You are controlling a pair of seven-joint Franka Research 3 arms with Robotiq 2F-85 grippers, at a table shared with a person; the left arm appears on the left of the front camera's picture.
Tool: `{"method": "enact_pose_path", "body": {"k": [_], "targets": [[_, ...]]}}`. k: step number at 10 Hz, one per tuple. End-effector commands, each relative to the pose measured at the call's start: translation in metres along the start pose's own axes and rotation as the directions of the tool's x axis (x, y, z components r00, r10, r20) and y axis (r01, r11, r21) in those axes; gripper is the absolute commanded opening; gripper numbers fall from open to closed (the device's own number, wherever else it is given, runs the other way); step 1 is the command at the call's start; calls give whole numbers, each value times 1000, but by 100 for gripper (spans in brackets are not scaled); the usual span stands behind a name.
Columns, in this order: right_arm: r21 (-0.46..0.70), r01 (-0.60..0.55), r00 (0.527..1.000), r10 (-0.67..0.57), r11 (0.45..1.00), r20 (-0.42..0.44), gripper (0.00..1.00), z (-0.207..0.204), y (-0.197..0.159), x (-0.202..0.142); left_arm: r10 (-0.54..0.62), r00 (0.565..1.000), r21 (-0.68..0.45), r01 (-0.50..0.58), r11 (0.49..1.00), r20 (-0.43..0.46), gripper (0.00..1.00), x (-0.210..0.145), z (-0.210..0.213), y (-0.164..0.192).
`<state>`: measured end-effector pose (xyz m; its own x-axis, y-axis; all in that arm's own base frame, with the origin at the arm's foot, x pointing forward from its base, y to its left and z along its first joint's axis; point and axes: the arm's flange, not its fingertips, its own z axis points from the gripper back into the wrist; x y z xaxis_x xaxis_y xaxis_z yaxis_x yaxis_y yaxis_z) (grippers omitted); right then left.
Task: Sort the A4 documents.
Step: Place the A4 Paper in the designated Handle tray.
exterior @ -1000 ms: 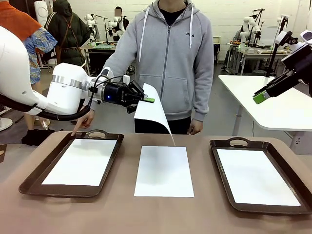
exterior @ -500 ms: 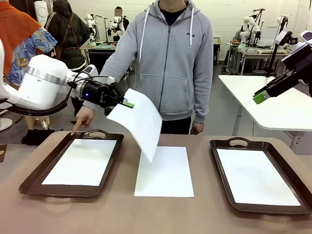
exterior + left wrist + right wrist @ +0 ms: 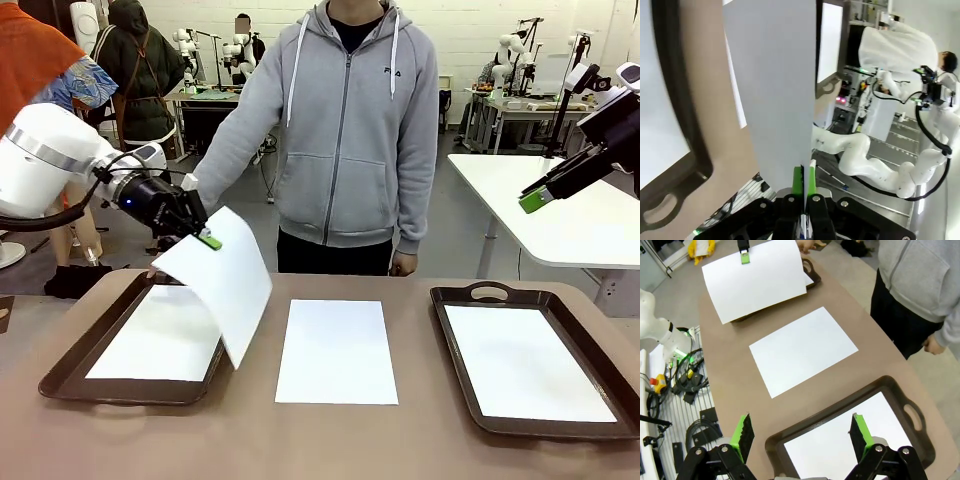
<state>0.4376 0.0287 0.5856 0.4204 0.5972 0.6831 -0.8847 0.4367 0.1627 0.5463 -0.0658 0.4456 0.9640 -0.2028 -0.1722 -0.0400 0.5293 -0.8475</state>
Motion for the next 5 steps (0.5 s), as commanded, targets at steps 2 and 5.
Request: {"method": "enact_pose_path", "body": {"k": [2, 5], "targets": [[14, 1, 1000, -1, 1000, 10, 100, -1, -1, 0, -6, 1000, 92, 3, 996, 23, 1, 1, 15, 13], [14, 1, 1000, -1, 1000, 10, 100, -1, -1, 0, -45, 994, 79, 38, 996, 96, 1, 4, 19, 33]]}}
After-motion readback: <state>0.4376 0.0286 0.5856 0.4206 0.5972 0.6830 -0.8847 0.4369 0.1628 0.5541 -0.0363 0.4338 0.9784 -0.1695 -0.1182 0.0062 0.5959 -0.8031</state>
